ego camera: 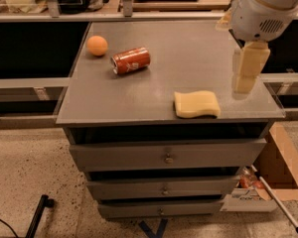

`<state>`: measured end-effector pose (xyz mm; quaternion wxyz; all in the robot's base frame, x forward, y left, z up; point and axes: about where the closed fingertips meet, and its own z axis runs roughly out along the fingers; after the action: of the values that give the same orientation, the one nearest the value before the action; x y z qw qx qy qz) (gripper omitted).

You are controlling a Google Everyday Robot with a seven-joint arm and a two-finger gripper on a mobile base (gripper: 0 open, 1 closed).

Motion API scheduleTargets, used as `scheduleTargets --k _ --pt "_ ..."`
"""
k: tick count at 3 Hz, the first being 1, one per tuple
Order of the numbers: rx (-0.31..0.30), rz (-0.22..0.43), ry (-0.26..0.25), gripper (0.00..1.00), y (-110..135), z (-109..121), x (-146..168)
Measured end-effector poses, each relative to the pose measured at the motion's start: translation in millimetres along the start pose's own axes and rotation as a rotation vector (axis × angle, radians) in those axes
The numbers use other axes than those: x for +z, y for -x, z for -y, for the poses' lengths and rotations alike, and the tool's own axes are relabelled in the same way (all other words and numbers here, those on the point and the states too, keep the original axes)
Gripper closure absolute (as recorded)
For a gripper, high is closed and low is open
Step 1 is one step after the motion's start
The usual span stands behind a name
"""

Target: Place coke can upright

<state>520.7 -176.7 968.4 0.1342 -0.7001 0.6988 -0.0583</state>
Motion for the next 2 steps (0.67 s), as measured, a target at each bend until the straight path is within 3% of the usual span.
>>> scheduleTargets --k 2 --pt "-0.196 -0.071 0.025 0.00 37 87 36"
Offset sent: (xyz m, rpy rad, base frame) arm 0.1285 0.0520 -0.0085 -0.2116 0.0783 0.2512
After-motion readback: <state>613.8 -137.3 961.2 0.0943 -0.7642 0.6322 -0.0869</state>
